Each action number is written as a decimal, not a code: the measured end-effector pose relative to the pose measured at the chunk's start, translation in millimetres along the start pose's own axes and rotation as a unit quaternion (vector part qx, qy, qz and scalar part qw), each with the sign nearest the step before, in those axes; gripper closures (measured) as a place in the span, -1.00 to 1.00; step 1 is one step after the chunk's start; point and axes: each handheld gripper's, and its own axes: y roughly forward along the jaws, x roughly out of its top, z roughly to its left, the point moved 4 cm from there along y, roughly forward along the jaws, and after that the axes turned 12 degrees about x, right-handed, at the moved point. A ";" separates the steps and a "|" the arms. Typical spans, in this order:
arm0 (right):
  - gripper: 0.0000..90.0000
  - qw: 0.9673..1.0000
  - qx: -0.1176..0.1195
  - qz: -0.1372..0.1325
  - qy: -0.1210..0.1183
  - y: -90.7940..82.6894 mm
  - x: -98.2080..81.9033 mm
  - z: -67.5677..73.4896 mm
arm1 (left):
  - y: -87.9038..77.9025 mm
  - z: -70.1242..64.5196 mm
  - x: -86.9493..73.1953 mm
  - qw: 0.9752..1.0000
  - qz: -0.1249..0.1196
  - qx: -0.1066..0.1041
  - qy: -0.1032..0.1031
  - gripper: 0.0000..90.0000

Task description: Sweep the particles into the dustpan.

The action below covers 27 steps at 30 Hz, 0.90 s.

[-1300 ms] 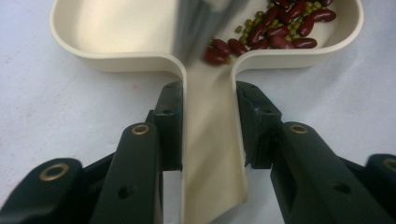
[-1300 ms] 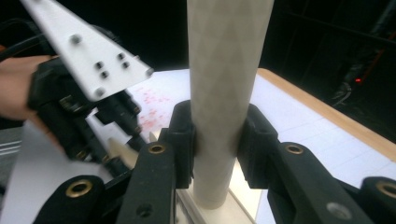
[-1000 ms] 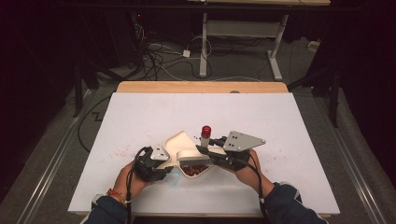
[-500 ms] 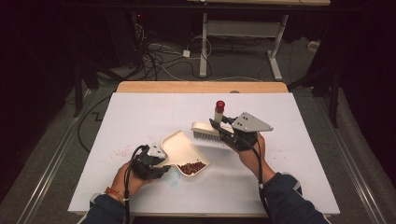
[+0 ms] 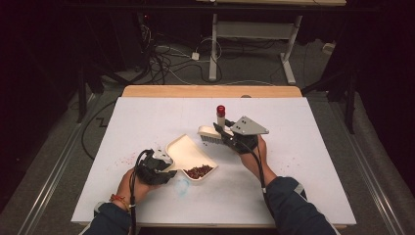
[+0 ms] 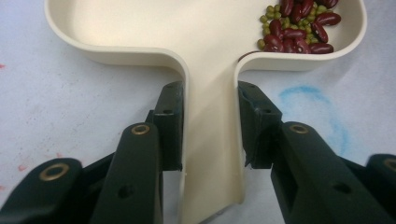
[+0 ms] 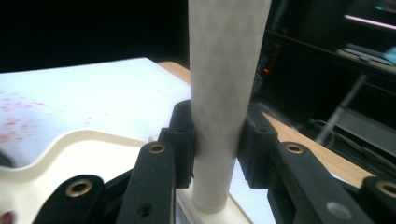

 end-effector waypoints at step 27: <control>0.56 0.998 0.056 -0.038 0.014 -36.1 19.5 43.3 | 3.9 5.8 3.4 1.000 0.012 0.014 0.003 0.41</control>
